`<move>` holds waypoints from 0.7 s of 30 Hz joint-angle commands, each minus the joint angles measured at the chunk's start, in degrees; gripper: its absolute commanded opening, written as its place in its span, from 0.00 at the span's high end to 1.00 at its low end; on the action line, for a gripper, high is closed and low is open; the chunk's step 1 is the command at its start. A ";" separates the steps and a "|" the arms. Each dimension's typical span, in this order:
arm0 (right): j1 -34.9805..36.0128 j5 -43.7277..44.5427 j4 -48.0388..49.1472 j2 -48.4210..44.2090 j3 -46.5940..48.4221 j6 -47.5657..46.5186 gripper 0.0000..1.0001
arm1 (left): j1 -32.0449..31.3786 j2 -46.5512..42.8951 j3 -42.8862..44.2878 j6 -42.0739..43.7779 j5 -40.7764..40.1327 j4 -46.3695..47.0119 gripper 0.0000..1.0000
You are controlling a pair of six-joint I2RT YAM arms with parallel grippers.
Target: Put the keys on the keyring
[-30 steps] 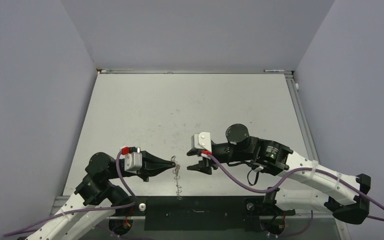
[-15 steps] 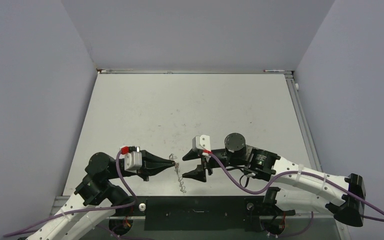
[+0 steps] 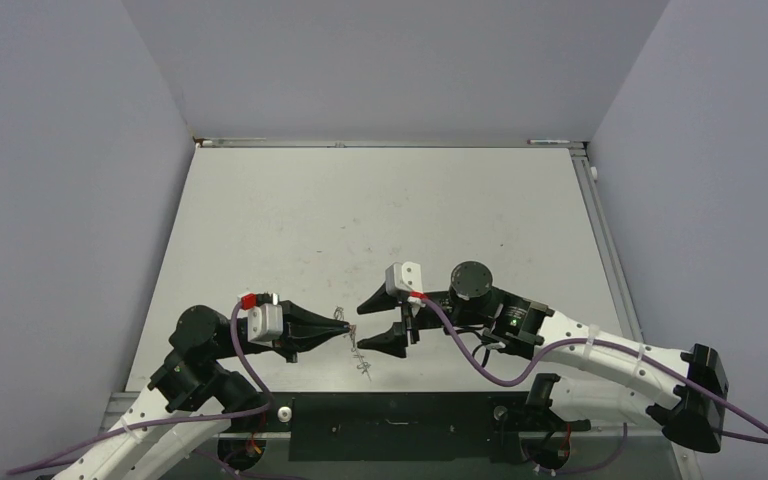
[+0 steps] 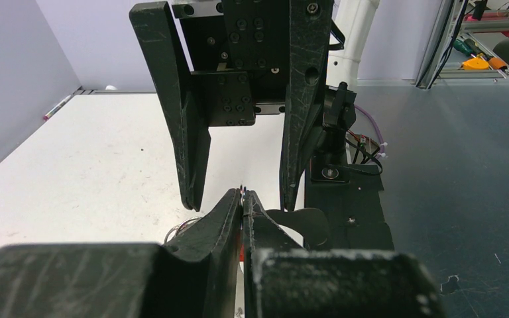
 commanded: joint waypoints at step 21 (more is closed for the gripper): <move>-0.60 -3.91 8.84 3.75 -1.30 2.54 0.50 | 0.27 -1.45 1.24 0.25 -0.80 2.12 1.00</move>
